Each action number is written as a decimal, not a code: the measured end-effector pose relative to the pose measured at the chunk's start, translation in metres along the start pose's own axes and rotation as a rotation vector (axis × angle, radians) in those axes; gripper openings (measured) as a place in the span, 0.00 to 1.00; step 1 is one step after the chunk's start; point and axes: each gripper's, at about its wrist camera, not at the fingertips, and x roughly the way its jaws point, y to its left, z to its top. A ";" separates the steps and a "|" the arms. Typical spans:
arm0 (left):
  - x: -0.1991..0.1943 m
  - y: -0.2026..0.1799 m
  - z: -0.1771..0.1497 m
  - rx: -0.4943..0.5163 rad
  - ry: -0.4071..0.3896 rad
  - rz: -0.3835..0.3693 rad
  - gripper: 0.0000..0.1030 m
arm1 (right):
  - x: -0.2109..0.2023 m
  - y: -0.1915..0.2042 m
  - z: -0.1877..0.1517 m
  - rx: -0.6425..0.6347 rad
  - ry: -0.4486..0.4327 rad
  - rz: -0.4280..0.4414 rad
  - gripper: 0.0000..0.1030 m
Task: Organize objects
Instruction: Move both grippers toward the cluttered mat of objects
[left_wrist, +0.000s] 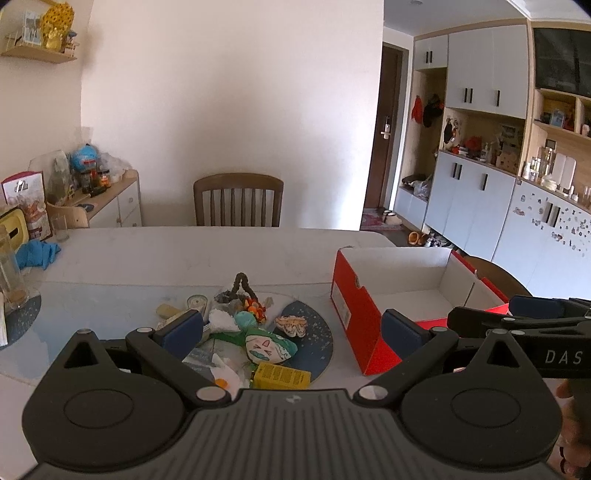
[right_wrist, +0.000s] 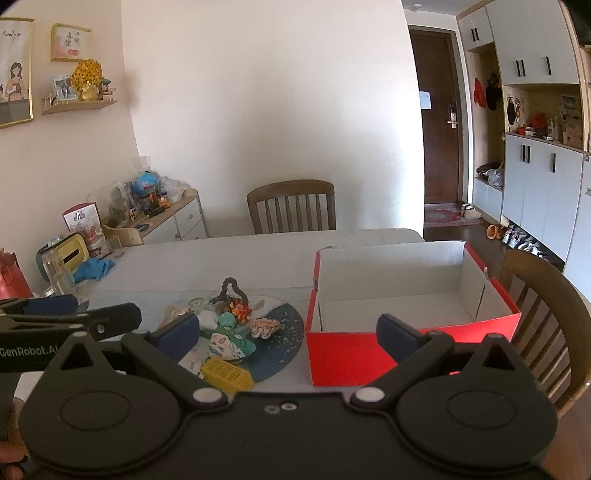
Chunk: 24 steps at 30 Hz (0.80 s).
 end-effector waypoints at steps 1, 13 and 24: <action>0.001 0.001 -0.001 -0.005 0.007 -0.001 1.00 | 0.003 0.001 0.000 -0.002 0.005 0.002 0.99; 0.046 0.052 -0.008 -0.049 0.125 -0.011 1.00 | 0.059 0.030 -0.004 -0.040 0.121 0.022 0.99; 0.102 0.093 -0.018 0.025 0.217 -0.038 1.00 | 0.114 0.050 -0.015 -0.094 0.263 0.018 0.98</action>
